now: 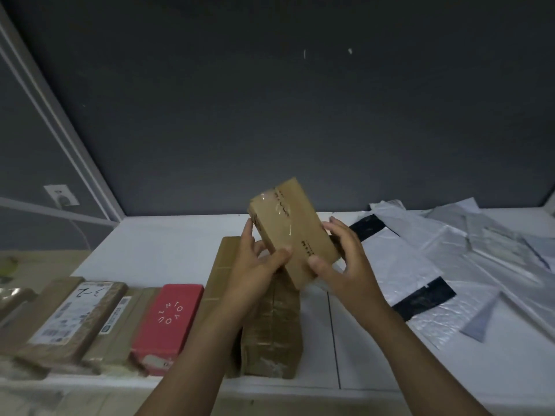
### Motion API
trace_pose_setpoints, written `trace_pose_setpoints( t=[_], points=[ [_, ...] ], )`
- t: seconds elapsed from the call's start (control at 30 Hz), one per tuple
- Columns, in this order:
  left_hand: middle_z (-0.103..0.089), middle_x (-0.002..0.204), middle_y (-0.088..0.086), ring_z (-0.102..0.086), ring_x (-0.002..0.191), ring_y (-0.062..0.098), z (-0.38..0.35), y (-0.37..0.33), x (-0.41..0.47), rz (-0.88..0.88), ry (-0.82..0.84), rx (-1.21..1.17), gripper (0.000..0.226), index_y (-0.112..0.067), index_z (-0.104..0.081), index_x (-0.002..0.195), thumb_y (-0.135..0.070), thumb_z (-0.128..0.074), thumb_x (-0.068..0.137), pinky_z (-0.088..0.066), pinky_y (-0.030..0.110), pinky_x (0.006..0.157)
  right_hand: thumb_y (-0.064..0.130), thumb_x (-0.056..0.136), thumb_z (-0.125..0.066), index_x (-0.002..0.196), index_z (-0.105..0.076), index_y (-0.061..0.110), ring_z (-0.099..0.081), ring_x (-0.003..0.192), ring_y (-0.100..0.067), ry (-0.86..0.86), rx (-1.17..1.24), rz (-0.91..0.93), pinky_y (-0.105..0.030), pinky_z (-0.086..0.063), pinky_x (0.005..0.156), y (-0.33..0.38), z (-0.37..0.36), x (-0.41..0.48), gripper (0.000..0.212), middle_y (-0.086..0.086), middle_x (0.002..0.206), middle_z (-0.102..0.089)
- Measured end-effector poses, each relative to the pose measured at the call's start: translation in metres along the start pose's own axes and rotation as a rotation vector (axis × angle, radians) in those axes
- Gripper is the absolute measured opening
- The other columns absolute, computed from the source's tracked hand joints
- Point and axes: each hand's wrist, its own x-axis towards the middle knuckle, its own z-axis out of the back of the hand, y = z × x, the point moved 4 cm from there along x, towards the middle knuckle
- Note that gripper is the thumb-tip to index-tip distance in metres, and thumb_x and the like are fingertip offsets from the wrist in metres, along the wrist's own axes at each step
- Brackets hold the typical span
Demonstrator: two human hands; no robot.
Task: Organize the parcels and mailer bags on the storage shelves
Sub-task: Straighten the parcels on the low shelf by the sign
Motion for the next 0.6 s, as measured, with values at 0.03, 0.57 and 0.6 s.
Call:
trace_pose_setpoints(
  t=[0.03,0.57,0.6],
  points=[
    [-0.059,0.129,-0.002,-0.065,0.107,0.009,0.001,0.002,-0.008,-0.014,0.027,-0.027,0.086,-0.035,-0.022,0.149,-0.029,-0.073,0.080,-0.058,0.027,0.081,0.066,0.066,-0.062,0.125,-0.036,0.052,-0.042,0.129,-0.008,-0.017,0.081,-0.078,-0.031,-0.047,0.101,-0.002,0.002,-0.004,0.066,0.015,0.143,-0.037],
    [-0.053,0.108,-0.032,-0.052,0.094,-0.023,-0.001,-0.010,-0.053,-0.163,0.093,0.131,0.060,-0.041,-0.043,0.120,-0.004,-0.071,0.082,-0.049,0.007,0.068,0.038,0.076,-0.076,0.125,-0.030,0.066,-0.027,0.134,0.000,0.137,0.039,-0.200,-0.025,-0.030,0.106,0.014,0.023,-0.037,0.072,0.021,0.150,-0.030],
    [-0.054,0.109,-0.031,-0.052,0.096,-0.021,-0.002,-0.009,-0.052,-0.160,0.092,0.111,0.061,-0.043,-0.043,0.119,-0.003,-0.071,0.082,-0.050,0.009,0.070,0.046,0.073,-0.073,0.125,-0.028,0.068,-0.027,0.135,-0.002,0.184,0.109,-0.242,-0.032,-0.031,0.108,0.015,0.022,-0.039,0.072,0.023,0.150,-0.030]
  ],
)
